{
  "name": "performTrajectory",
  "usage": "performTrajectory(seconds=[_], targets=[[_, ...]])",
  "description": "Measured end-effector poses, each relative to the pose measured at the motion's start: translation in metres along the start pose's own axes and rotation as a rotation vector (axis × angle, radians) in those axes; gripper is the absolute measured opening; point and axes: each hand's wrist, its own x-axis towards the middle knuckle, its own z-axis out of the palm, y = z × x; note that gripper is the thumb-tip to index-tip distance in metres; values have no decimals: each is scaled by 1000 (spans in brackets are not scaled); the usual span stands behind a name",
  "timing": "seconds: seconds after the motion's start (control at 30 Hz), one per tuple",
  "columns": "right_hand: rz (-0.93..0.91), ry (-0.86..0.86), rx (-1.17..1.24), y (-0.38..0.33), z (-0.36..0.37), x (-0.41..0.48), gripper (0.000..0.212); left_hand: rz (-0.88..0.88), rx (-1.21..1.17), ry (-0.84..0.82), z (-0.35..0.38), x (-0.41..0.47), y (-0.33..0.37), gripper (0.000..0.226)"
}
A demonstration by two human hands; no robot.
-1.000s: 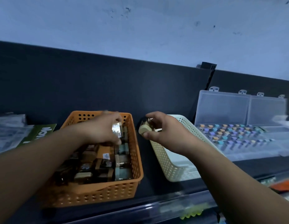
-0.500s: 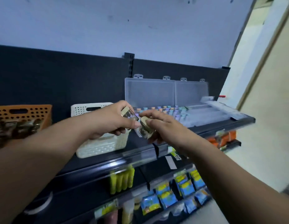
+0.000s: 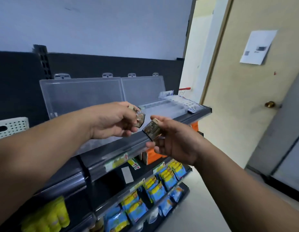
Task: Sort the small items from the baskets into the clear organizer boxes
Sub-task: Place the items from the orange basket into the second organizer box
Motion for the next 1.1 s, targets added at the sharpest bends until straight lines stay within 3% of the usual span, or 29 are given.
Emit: performTrajectory(seconds=[0.1,0.23,0.37,0.6,0.8,0.97,1.1], targets=[[15,5,-39,-11,-33,23,37,18,26,-10,-1,43,7,22],[31,46,-154,-34,-86,67,34,51,265,26,-1,118,20,5],[-51,142,-486,-58,-141,111,32,141,563,163,1,182,32,25],[-156,170,-765,-89,-218,193,32,116,833,323,-2,275,38,54],[-206,-25,-862,-101,-262,286,33,-4,825,454,-2,334,18,47],[-210,-204,-948,-109,-280,351,38,-112,743,576,2,370,12,28],[-248,-314,-1093,-106,-281,387,40,-207,807,616,-1,385,7,35]])
